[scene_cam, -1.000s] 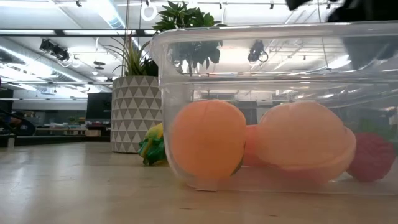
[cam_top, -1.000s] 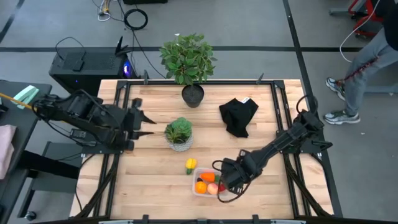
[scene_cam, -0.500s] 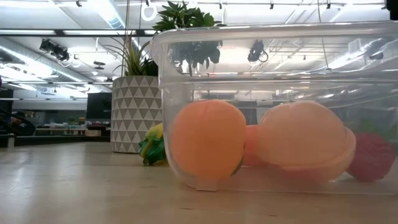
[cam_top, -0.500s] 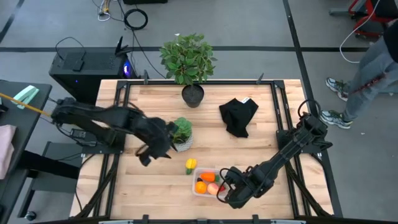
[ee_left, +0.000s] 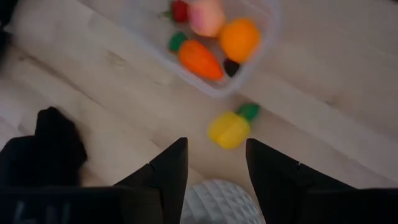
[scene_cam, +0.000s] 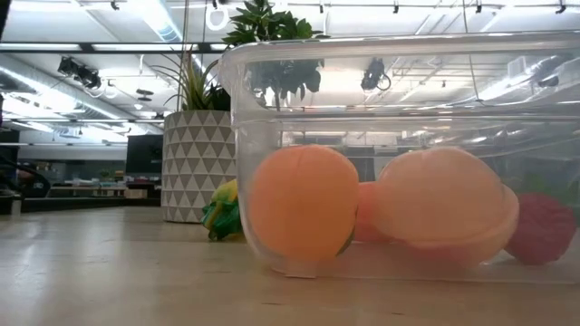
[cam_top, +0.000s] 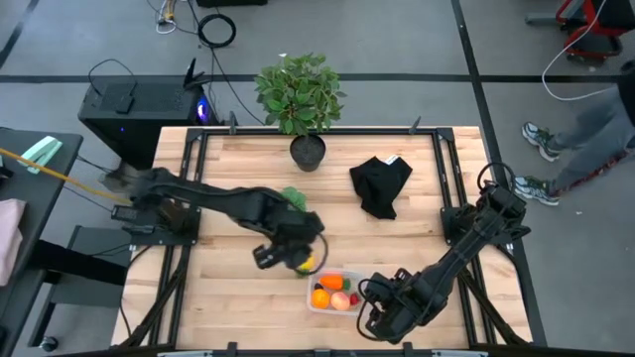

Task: Pick and placing Produce into tupperware
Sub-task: Put the pineapple in the transparent bin

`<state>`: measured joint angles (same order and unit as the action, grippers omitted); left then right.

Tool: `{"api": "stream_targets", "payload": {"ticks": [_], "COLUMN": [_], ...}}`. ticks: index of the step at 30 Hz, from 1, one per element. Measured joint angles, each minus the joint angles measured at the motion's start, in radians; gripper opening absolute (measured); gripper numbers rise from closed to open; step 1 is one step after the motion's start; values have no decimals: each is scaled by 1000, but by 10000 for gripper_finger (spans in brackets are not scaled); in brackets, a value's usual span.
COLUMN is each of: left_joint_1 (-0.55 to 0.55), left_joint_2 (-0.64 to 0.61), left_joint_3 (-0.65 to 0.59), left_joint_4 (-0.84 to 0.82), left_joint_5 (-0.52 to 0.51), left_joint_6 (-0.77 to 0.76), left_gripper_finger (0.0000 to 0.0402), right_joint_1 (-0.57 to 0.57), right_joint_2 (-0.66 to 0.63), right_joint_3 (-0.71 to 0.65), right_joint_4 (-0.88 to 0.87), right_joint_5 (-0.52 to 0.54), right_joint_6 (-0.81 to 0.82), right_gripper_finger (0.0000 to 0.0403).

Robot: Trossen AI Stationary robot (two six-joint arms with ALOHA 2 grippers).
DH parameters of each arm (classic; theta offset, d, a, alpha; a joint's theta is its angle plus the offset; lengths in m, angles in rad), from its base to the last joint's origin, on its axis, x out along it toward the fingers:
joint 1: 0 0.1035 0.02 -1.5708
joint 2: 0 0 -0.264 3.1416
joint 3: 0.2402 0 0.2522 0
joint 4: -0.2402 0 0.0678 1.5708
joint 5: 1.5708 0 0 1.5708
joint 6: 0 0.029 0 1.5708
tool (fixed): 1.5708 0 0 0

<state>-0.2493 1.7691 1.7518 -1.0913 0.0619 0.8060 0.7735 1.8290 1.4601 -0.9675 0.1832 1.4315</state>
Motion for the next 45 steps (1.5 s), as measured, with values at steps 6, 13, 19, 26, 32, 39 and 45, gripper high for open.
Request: {"api": "stream_targets", "payload": {"ticks": [6,13,19,26,32,39,45], "left_joint_1": [20,26,16,18,19,34,64], "left_joint_2": [114,194,237,273,323,348,374], "left_joint_3": [108,107,107,107,107,106,106], "left_joint_4": [-63,-145,-94,-86,-76,-45,-55], "left_joint_5": [-70,-107,-114,-60,-23,-18,-11], "left_joint_6": [-68,-11,-10,17,41,59,17], "left_gripper_finger": [196,283,347,390,393,393,393], "right_joint_1": [28,41,40,41,41,40,40], "right_joint_2": [0,0,1,1,2,2,2], "right_joint_3": [0,0,0,0,0,0,0], "right_joint_4": [26,38,54,78,93,106,109], "right_joint_5": [0,7,65,71,68,67,70], "right_joint_6": [-10,-61,-85,-100,-129,-123,-122], "right_gripper_finger": [266,270,271,272,272,272,272]}}
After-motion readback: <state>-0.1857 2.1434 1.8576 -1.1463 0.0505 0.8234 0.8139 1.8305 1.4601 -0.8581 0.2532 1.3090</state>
